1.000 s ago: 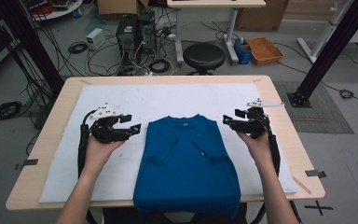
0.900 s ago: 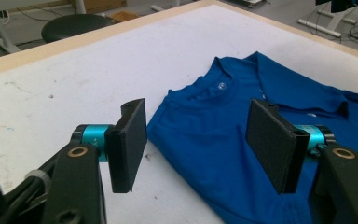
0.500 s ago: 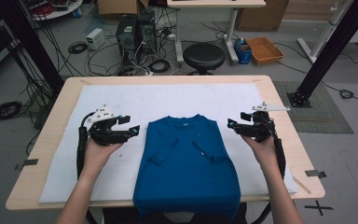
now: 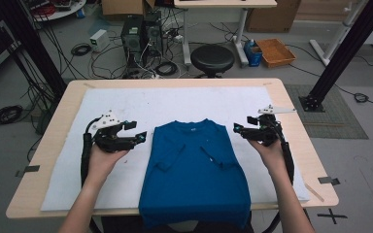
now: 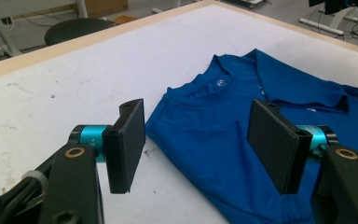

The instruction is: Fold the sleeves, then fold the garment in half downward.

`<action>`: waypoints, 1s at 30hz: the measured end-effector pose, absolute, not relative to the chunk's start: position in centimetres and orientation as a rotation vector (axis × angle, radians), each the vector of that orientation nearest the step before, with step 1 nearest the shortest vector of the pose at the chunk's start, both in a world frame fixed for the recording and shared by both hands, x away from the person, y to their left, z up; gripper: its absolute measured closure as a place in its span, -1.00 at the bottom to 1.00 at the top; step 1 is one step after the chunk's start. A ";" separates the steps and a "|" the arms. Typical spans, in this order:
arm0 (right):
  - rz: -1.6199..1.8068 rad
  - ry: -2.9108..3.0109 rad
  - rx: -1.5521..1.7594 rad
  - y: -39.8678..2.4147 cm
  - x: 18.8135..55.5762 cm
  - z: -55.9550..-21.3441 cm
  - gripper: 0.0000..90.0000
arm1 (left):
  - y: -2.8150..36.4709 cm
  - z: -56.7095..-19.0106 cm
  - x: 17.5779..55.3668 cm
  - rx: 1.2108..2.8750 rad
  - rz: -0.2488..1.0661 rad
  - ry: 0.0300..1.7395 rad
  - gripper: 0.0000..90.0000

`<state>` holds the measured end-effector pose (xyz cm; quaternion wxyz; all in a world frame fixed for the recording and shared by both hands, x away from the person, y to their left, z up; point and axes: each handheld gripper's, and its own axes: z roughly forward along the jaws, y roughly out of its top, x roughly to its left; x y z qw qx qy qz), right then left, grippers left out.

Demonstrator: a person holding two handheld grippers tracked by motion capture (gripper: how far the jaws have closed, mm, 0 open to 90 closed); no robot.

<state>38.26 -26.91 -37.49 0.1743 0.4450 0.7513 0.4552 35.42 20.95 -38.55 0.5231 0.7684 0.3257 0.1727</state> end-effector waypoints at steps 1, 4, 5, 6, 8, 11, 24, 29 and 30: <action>1.294 2.126 1.269 -26.8 38.4 -37.4 -0.30 | 21.0 -38.6 35.3 1.847 0.415 0.782 -0.17; 1.295 2.126 1.259 -26.5 38.7 -37.4 -0.30 | 21.1 -38.7 35.1 1.852 0.410 0.786 -0.17; 1.297 2.129 1.256 -26.4 38.7 -37.3 -0.30 | 21.0 -38.7 35.0 1.852 0.410 0.790 -0.17; 1.299 2.131 1.252 -26.3 38.8 -37.3 -0.30 | 21.0 -38.7 35.0 1.849 0.412 0.788 -0.17; 1.291 2.138 1.252 -26.1 38.9 -37.4 -0.27 | 21.0 -38.7 35.1 1.842 0.400 0.794 -0.17; 1.281 2.139 1.266 -26.2 39.2 -37.6 -0.22 | 20.7 -38.8 35.5 1.849 0.398 0.806 -0.17; 1.231 2.137 1.332 -25.7 41.8 -39.5 0.26 | 18.9 -40.5 41.1 1.851 0.290 1.000 0.00; 1.201 2.159 1.371 -24.5 43.4 -40.8 0.33 | 16.6 -41.4 43.4 1.937 0.248 1.059 0.02; 1.195 2.163 1.383 -24.4 43.7 -41.1 0.35 | 16.2 -41.5 43.8 1.952 0.234 1.068 0.02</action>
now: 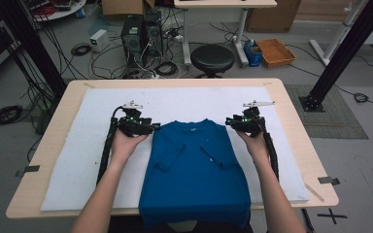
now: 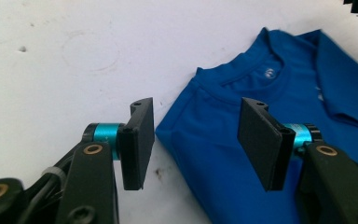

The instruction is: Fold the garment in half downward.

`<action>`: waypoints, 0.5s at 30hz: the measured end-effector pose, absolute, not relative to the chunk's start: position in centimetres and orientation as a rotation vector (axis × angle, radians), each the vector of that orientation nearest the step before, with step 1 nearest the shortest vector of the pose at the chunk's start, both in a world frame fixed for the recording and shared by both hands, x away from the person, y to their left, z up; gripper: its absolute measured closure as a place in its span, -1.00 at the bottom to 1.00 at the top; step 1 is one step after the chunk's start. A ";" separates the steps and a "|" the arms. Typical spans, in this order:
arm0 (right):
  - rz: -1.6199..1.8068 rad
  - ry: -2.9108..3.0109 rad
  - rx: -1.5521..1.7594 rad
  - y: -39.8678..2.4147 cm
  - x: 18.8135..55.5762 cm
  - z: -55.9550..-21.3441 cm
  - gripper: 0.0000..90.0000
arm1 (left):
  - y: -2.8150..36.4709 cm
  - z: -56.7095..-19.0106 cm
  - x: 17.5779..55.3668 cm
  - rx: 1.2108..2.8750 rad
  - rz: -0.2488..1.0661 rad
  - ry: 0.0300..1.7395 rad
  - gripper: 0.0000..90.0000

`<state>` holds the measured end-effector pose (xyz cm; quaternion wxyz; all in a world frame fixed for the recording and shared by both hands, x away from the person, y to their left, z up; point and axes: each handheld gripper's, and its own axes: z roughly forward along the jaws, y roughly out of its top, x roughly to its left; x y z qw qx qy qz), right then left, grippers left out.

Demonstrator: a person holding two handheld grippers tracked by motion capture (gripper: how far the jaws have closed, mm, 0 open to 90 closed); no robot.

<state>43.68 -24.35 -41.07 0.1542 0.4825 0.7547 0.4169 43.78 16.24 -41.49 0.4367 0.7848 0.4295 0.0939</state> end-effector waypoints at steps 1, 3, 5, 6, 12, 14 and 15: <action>1.178 2.170 1.393 -24.1 44.0 -41.4 0.36 | 15.9 -41.6 44.2 1.959 0.229 1.075 0.05; 1.139 2.191 1.404 -23.5 44.6 -41.8 0.38 | 15.3 -41.9 44.7 1.974 0.216 1.069 0.10; 1.109 2.212 1.400 -22.8 45.1 -42.0 0.40 | 14.9 -42.1 45.1 1.996 0.221 1.072 0.15; 1.085 2.223 1.392 -22.5 45.4 -42.1 0.42 | 14.8 -42.4 45.3 2.001 0.214 1.079 0.19; 0.968 2.263 1.375 -20.9 46.5 -43.1 0.49 | 15.1 -43.6 46.0 2.016 0.184 1.138 0.23; 0.946 2.287 1.374 -20.7 46.6 -43.6 0.50 | 15.0 -43.7 46.0 2.027 0.188 1.120 0.23; 0.942 2.292 1.367 -20.6 46.6 -43.6 0.51 | 14.8 -43.7 46.0 2.031 0.203 1.115 0.23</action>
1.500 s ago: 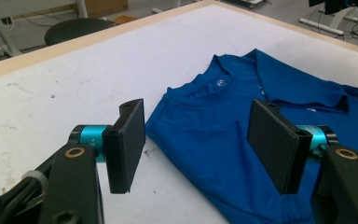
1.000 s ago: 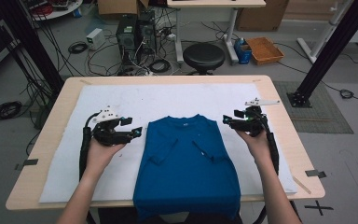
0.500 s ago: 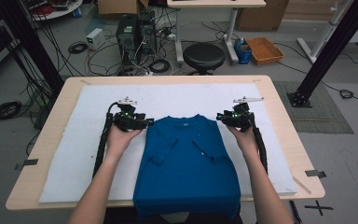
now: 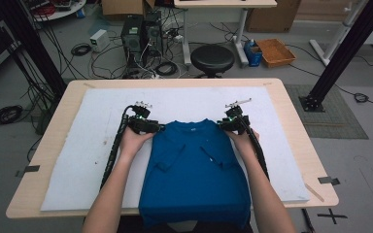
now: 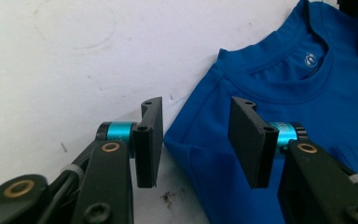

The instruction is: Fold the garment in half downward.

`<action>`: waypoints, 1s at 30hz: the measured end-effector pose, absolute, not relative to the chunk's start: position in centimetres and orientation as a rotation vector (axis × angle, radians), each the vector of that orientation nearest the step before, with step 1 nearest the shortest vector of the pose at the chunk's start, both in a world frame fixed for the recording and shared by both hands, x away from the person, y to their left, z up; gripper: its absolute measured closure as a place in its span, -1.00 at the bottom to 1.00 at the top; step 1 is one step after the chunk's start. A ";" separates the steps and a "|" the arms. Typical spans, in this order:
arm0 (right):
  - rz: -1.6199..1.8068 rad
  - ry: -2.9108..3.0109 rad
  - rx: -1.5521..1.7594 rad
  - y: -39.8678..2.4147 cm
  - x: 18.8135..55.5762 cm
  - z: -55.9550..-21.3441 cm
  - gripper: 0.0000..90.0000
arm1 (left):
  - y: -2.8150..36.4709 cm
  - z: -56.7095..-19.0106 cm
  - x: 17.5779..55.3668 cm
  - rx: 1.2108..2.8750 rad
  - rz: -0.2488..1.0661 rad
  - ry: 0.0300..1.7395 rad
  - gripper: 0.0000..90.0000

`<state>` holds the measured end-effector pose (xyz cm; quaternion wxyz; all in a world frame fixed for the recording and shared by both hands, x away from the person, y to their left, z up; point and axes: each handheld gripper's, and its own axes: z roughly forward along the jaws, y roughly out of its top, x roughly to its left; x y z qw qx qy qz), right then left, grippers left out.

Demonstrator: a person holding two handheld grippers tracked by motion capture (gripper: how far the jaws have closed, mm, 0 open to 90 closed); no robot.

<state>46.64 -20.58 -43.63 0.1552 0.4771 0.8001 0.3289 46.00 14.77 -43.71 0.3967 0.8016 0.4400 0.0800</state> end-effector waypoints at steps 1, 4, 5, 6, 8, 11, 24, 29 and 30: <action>0.934 2.295 1.351 -20.4 46.6 -43.7 0.54 | 14.6 -43.8 46.0 2.039 0.210 1.108 0.23; 0.901 2.326 1.307 -19.9 46.6 -43.9 0.59 | 14.2 -44.1 46.1 2.053 0.227 1.111 0.23; 0.895 2.328 1.295 -19.9 46.6 -43.9 0.64 | 14.1 -44.2 46.1 2.051 0.233 1.114 0.23; 0.903 2.335 1.287 -19.9 46.6 -43.9 0.74 | 14.1 -44.1 46.0 2.059 0.248 1.114 0.27; 0.895 2.350 1.258 -19.8 46.5 -43.8 0.94 | 14.1 -44.1 46.0 2.078 0.281 1.109 0.49; 0.895 2.342 1.254 -19.9 46.5 -43.7 0.97 | 14.1 -44.1 46.0 2.094 0.286 1.102 0.84; 1.003 2.306 1.304 -19.4 47.4 -43.0 0.60 | 13.2 -43.9 46.6 2.066 0.308 1.079 0.39; 0.916 2.367 1.281 -17.9 48.0 -43.8 0.66 | 12.7 -44.1 46.5 2.126 0.336 1.033 0.51; 0.925 2.366 1.278 -17.9 48.0 -43.9 0.73 | 12.6 -44.1 46.4 2.133 0.337 1.028 0.58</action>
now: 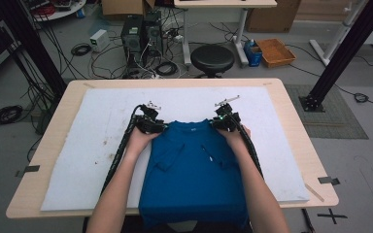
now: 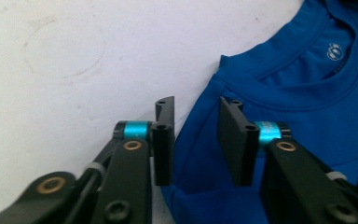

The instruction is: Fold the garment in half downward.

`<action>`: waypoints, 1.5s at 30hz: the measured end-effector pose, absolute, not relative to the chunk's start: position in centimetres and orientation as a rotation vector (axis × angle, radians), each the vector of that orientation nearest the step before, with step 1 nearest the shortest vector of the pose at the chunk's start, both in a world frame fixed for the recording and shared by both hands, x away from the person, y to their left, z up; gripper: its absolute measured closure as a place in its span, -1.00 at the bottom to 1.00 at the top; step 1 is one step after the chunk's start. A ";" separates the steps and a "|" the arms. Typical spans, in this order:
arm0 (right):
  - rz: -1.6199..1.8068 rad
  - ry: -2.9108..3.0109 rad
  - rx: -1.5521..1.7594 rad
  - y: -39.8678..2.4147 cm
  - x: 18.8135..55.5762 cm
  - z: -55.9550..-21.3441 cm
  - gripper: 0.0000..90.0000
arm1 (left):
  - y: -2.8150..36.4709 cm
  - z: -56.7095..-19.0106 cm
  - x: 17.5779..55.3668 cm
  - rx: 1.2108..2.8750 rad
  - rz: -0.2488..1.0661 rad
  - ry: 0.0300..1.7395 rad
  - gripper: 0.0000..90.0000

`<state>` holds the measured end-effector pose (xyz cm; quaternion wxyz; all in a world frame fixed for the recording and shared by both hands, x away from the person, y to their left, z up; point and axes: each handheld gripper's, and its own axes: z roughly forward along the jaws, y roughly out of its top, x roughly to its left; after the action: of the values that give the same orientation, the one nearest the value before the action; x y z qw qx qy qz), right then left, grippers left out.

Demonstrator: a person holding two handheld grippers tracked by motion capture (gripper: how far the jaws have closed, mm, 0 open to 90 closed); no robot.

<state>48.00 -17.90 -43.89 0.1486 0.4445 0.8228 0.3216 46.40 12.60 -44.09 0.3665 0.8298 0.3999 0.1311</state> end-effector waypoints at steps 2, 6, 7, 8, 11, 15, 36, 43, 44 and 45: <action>0.930 2.373 1.275 -17.9 47.9 -43.8 0.90 | 12.4 -44.1 46.3 2.146 0.352 1.008 0.70; 0.933 2.371 1.258 -18.0 47.7 -43.5 0.95 | 12.2 -44.1 46.2 2.151 0.355 0.981 0.93; 0.946 2.367 1.258 -18.1 47.7 -43.4 0.96 | 12.3 -44.1 46.2 2.150 0.350 0.985 0.94; 0.959 2.363 1.266 -18.3 47.7 -43.3 0.96 | 12.4 -44.1 46.3 2.146 0.343 0.986 0.94; 0.990 2.348 1.258 -18.4 47.5 -43.0 0.96 | 12.7 -43.8 46.2 2.122 0.333 0.981 0.95; 1.059 2.325 1.254 -18.9 47.0 -42.3 0.96 | 13.1 -42.9 45.9 2.080 0.341 0.955 0.95; 1.267 2.216 1.002 -20.3 35.9 -37.5 0.96 | 14.2 -37.5 36.2 1.994 0.427 0.585 0.95; 1.270 2.232 0.917 -21.0 29.9 -38.1 0.96 | 14.8 -38.9 31.6 1.988 0.414 0.515 0.95; 1.252 2.239 0.896 -20.9 29.1 -38.3 0.96 | 14.9 -39.1 31.0 1.996 0.415 0.503 0.95; 1.241 2.249 0.886 -20.9 28.5 -38.5 0.96 | 15.0 -39.4 30.4 2.004 0.421 0.495 0.95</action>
<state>28.45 -20.91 -38.46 0.2105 0.3186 0.8092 0.4465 30.45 14.96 -39.38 0.4946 0.8268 0.2041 0.1735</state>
